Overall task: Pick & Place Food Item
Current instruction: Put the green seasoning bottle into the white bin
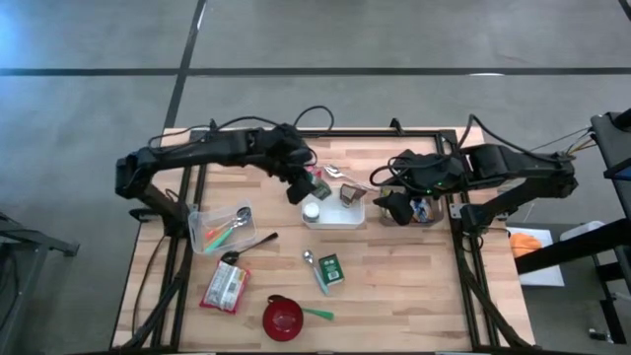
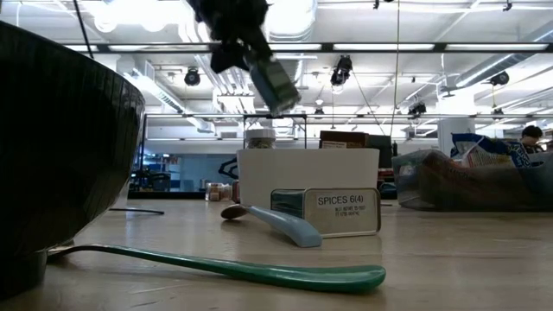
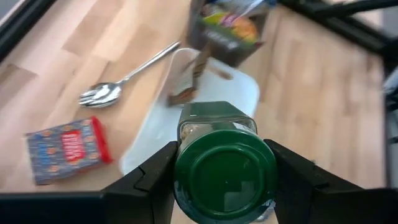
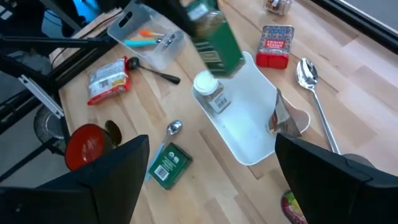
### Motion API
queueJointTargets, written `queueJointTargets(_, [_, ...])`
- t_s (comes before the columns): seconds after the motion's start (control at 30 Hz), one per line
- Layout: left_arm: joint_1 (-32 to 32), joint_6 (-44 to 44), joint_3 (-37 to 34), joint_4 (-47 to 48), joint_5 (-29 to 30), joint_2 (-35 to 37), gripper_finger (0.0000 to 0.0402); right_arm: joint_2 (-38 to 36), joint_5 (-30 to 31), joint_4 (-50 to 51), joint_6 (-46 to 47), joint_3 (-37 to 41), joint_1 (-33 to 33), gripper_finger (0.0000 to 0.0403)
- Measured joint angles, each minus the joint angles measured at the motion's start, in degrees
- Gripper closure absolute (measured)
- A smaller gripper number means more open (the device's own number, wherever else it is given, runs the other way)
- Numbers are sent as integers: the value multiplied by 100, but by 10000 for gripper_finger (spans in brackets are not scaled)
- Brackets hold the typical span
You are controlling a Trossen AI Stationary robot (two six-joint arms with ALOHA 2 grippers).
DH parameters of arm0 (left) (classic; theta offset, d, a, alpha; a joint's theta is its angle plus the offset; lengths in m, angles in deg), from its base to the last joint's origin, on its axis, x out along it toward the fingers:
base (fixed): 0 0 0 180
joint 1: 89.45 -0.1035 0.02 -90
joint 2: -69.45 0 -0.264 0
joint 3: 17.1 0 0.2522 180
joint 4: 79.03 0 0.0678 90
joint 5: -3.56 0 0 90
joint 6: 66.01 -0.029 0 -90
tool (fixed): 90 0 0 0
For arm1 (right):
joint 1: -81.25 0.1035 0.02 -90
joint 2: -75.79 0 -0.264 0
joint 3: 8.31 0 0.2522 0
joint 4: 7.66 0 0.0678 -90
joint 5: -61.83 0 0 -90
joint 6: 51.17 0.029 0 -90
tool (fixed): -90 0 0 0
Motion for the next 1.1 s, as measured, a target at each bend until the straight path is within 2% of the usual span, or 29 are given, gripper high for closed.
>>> queueJointTargets(0.23, [-227,-649,210,72,-1,-423,210,-33,1,33,-26,6,52,58])
queueJointTargets(0.4, [-232,-1302,435,512,104,-561,210,-33,0,62,-70,25,90,58])
queueJointTargets(0.57, [-256,-1458,607,962,267,-734,210,-33,26,58,-74,68,87,58])
queueJointTargets(1.1, [-213,-2027,614,1060,259,-1254,210,-33,24,-38,68,444,87,58])
